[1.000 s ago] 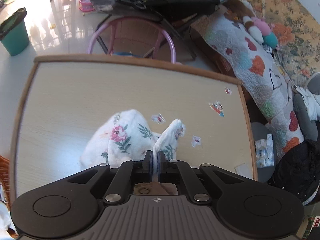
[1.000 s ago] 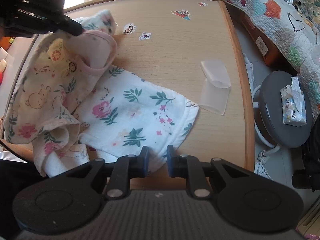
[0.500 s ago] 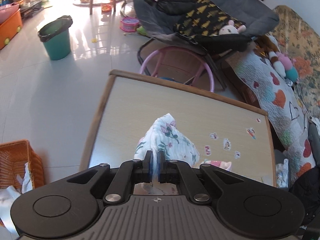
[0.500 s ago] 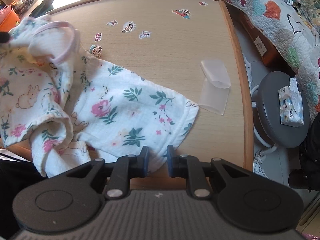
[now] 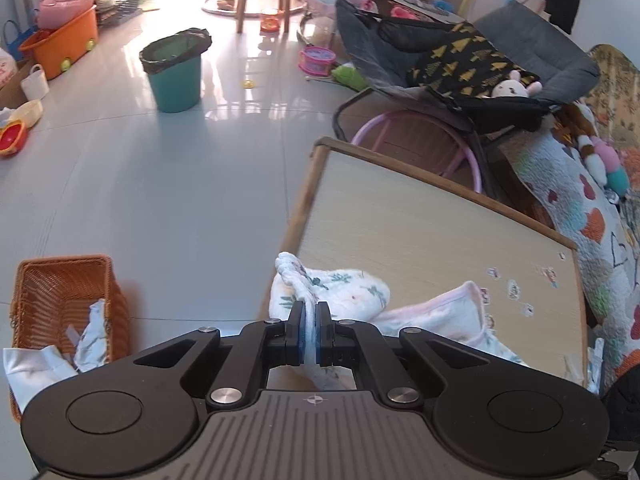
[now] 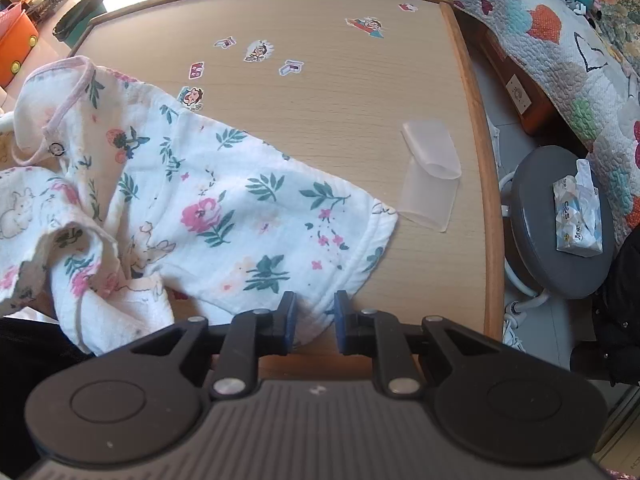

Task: Fold clothes

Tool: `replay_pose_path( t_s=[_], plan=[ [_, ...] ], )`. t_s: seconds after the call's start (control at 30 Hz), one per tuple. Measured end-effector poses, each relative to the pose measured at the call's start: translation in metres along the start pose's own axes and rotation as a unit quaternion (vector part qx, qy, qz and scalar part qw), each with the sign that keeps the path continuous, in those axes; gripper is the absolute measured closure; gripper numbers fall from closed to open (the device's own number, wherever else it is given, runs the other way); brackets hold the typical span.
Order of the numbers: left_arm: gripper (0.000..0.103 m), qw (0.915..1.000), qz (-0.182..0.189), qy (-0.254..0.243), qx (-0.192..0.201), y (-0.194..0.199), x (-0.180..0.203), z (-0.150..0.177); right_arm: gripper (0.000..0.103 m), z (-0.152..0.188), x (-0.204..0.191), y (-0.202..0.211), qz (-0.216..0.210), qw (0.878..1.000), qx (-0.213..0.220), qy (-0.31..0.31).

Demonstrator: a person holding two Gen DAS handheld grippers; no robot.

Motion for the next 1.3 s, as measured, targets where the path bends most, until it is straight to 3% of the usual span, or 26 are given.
replay_pose_path(
  t_s=[0.23,0.43,0.67,0.77,0.83,0.9,0.97,1.1,1.3],
  plan=[
    [0.098,0.9997,-0.009,0.010,-0.020,-0.007,-0.018,0.013,0.083,0.001,-0.003,0.003,0.014,1.000,0.006,0.012],
    [0.094,0.9981,-0.022,-0.003,-0.057,-0.035,-0.018,0.038,0.083,0.001,-0.002,0.003,0.016,1.000,0.005,0.019],
    [0.088,0.9982,-0.007,-0.006,-0.060,-0.049,-0.008,0.063,0.083,-0.005,0.002,0.013,0.014,0.999,0.023,0.034],
    [0.078,0.9986,-0.006,-0.001,-0.053,-0.045,-0.005,0.069,0.083,-0.016,0.007,0.029,0.000,0.998,0.044,0.037],
    [0.050,0.9994,-0.006,0.004,-0.034,-0.039,-0.003,0.075,0.083,-0.026,0.005,0.043,-0.017,0.997,0.062,0.049],
    [0.040,0.9999,-0.002,-0.001,-0.016,-0.032,0.000,0.081,0.083,-0.038,0.000,0.055,-0.032,0.994,0.079,0.069],
    [0.039,0.9999,0.004,-0.009,-0.005,-0.029,0.003,0.087,0.083,-0.050,-0.008,0.063,-0.041,0.991,0.094,0.085],
    [0.039,0.9992,0.021,-0.015,-0.030,-0.033,0.003,0.100,0.083,-0.071,-0.035,0.060,-0.060,0.986,0.103,0.116],
    [0.039,0.9983,0.034,0.021,-0.042,-0.035,-0.010,0.108,0.083,-0.095,-0.075,0.037,-0.079,0.988,0.061,0.119]
  ],
)
Point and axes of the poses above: each gripper's, at about its wrist camera, not at the fingertips, and y roughly against the way its jaws point, x to its right, z to its underside, the point moved 4 cm from there along -y, roughly the way its jaws point, and after that the axes turned 15 degrees about z, right-handed, at the moved point
